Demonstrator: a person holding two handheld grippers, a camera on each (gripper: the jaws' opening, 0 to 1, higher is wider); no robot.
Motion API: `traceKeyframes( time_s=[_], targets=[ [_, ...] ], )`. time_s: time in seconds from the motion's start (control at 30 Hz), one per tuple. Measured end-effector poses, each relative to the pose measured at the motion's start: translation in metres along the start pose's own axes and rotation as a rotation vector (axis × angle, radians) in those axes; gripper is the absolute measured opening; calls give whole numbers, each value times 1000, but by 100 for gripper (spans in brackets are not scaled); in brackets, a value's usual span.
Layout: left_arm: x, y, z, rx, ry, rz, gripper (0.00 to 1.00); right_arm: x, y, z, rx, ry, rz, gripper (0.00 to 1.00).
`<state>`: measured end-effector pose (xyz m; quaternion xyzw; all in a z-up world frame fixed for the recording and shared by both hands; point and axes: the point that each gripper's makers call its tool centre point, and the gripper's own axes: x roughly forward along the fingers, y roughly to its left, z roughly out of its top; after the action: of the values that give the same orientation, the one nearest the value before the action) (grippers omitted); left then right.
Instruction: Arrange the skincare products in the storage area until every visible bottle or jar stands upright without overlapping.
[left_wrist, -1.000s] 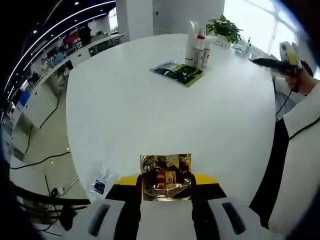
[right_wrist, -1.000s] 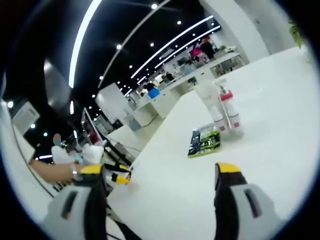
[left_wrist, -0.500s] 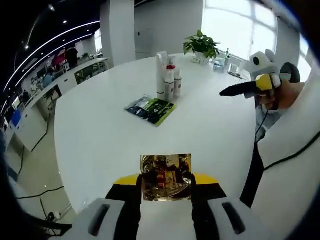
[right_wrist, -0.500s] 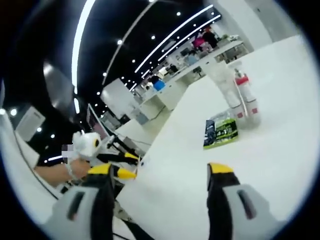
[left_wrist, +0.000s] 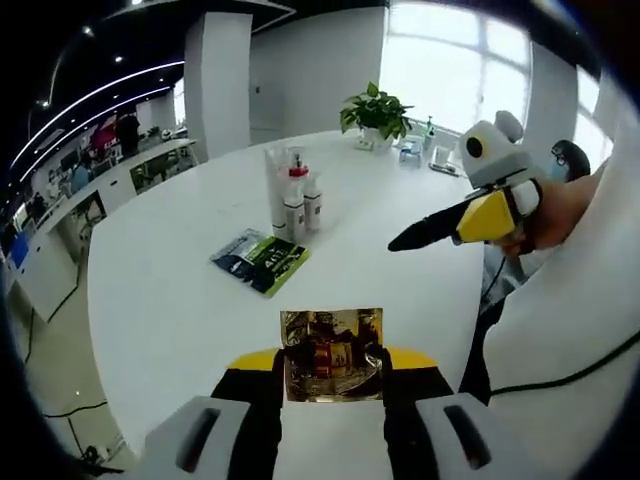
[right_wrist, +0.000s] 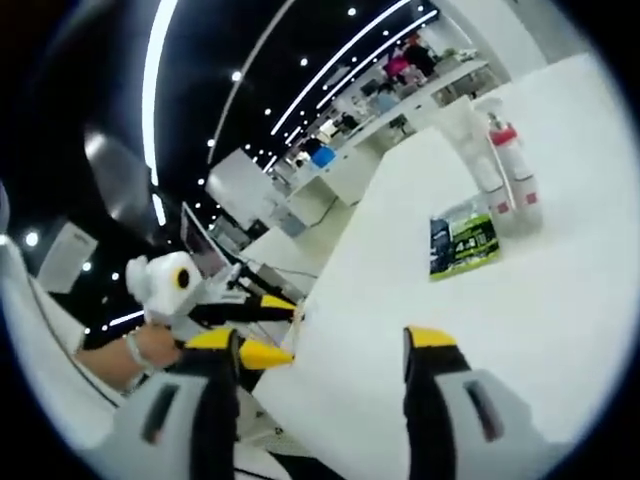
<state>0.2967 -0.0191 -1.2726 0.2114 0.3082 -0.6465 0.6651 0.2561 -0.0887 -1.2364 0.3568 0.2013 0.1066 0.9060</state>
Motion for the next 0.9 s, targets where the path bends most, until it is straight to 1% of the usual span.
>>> traceKeyframes(
  time_s=[0.1,0.23,0.3,0.43,0.57,0.63,0.7,0.8,0.9],
  targets=[
    [3,-14,3,29,9,-21,39,-2,2,-4,10,18,0,60],
    [8,-30,7,71,21,-43,39,-5,7,-10,29,52,15,49],
    [12,-39,11,97,27,-56,39,-7,7,-10,37,60,23,44],
    [15,-49,17,129,41,-71,39,-10,4,-11,57,71,23,35],
    [16,-61,27,170,51,-78,39,-12,0,-11,84,88,21,29],
    [17,-66,30,198,67,-76,39,-14,1,-11,96,100,32,25],
    [20,-75,34,237,79,-89,39,-19,2,-10,113,107,51,21],
    [25,-83,41,284,97,-101,39,-25,0,-12,153,120,62,19],
    [31,-92,48,324,109,-111,39,-30,-5,-16,161,143,64,16]
  ],
)
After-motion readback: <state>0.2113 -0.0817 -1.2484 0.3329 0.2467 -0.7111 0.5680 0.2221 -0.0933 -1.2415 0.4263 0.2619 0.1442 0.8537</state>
